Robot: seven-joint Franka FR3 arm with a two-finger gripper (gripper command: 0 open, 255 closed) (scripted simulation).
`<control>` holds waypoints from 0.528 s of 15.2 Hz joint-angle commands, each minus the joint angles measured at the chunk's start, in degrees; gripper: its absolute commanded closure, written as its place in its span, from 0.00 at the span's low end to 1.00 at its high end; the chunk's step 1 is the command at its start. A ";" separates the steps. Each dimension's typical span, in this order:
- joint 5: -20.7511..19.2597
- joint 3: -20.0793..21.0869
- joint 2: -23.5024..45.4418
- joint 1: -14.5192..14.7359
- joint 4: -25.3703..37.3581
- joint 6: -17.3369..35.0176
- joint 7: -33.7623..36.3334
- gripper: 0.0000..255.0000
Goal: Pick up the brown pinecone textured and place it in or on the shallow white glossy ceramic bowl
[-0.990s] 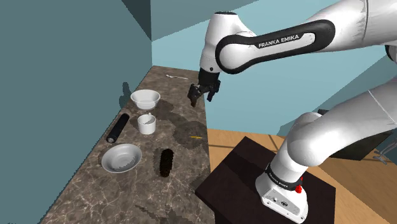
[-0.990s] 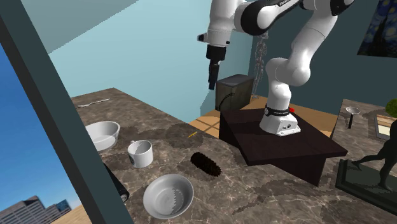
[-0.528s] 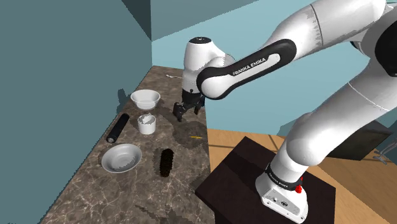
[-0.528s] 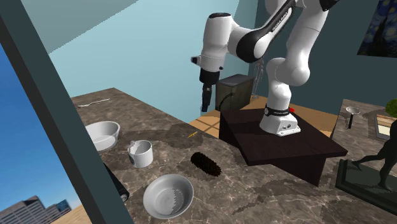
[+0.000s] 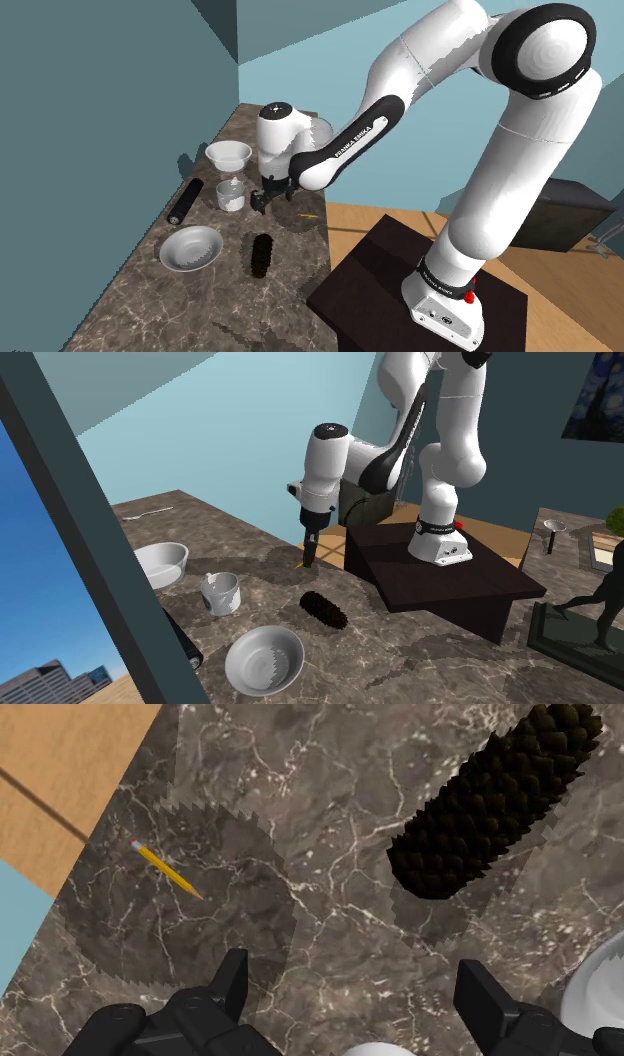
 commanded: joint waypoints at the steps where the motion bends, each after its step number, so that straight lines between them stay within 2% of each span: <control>1: -3.82 -0.35 3.20 0.46 1.28 0.74 3.44 0.00; 8: -9.39 -2.42 8.08 0.84 1.55 4.33 7.23 0.00</control>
